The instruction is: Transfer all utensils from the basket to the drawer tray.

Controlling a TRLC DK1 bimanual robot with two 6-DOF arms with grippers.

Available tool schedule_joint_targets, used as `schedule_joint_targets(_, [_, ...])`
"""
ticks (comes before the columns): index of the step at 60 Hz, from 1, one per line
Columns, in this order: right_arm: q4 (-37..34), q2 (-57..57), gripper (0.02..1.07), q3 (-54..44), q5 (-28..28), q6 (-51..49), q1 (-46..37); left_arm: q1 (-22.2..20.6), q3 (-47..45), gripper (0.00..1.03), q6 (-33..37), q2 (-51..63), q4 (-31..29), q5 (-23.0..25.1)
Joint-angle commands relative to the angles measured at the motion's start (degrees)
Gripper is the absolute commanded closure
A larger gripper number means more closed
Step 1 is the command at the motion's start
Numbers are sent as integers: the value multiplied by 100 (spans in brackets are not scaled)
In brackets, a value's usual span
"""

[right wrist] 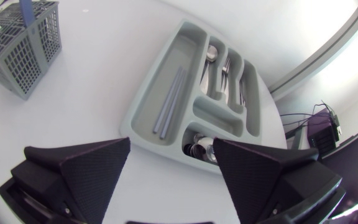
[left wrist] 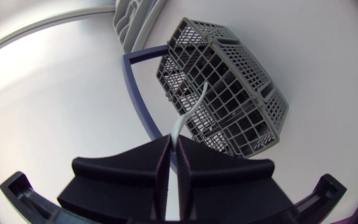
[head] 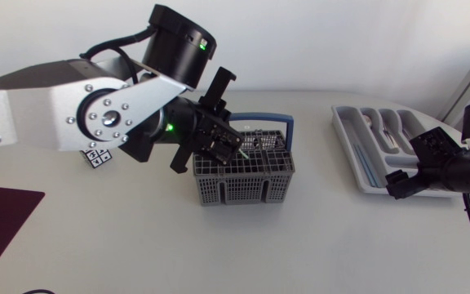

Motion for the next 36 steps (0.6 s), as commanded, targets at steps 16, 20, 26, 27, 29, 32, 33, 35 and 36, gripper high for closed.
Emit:
schedule_joint_targets(16, [-125,-234,11,-201,25,65,88,-13,-756,100,221,-740,509,-28])
schedule_joint_targets(20, [-133,-278,11,-228,25,65,97,-13,-887,100,203,-890,605,-28])
schedule_joint_targets(26, [-133,-339,11,-263,25,74,123,-22,-984,100,89,-1110,676,-28])
schedule_joint_targets(27, [-133,-339,11,-272,25,65,123,-30,-993,100,62,-1145,684,-36])
schedule_joint_targets(29, [-133,-366,11,-280,25,74,141,-57,-984,100,1,-1206,702,-36])
schedule_joint_targets(32, [-133,-375,11,-289,25,74,141,-101,-975,100,-113,-1320,684,-1])
schedule_joint_targets(33, [-133,-375,11,-289,25,74,150,-153,-967,100,-148,-1347,676,-1])
schedule_joint_targets(35, [-133,-375,11,-289,25,74,159,-233,-940,100,-228,-1373,579,-1])
schedule_joint_targets(36, [-133,-375,11,-298,25,74,159,-241,-914,100,-324,-1382,517,16])
